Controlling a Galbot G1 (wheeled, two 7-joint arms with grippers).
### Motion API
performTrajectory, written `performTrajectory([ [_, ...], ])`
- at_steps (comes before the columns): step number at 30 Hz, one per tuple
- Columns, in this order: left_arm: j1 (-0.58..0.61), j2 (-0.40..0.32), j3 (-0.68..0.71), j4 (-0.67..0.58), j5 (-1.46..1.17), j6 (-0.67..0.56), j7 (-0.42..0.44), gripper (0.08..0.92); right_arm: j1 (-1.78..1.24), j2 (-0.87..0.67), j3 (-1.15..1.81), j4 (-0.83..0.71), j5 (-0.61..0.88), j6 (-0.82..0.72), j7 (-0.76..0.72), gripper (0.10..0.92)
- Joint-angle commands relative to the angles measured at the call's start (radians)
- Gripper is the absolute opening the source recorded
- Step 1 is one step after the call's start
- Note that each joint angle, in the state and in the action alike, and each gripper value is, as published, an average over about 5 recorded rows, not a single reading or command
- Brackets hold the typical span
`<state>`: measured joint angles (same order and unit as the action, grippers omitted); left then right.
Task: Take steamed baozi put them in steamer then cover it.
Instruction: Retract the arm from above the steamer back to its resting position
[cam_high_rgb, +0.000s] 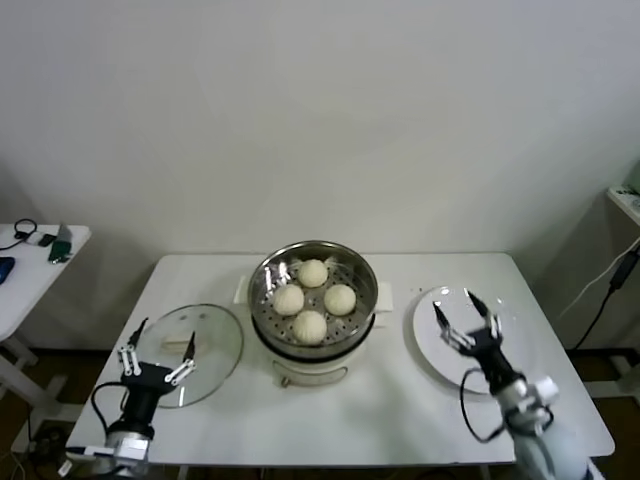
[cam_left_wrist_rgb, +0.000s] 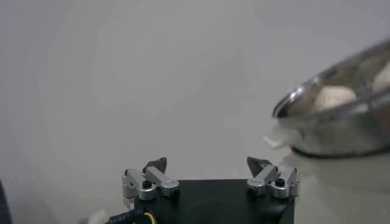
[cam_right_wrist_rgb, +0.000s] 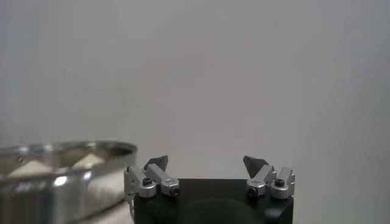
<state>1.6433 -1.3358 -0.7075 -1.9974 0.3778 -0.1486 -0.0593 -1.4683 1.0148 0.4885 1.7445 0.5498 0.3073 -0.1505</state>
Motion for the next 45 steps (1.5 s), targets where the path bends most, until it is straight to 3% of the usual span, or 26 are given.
performTrajectory([
  [1,0.027,0.047,0.007,0.121,0.819,-0.003,-0.230,0.823,-0.271,0.182,0.154,0.055,-0.124,0.099,0.041,0.823],
  [7,-0.067,-0.003,0.025,0.303,0.980,0.059,-0.254,0.823,-0.266,0.236,0.106,0.044,-0.129,0.101,0.047,0.823],
  [16,-0.206,-0.041,0.026,0.470,1.096,0.102,-0.261,0.823,-0.265,0.277,0.065,0.010,-0.148,0.126,0.047,0.823],
  [32,-0.368,-0.051,0.047,0.586,1.120,0.193,-0.253,0.823,-0.290,0.302,0.063,-0.028,-0.151,0.154,0.043,0.823],
  [45,-0.410,-0.033,0.062,0.616,1.057,0.204,-0.229,0.823,-0.304,0.313,0.065,-0.041,-0.165,0.169,0.040,0.823],
])
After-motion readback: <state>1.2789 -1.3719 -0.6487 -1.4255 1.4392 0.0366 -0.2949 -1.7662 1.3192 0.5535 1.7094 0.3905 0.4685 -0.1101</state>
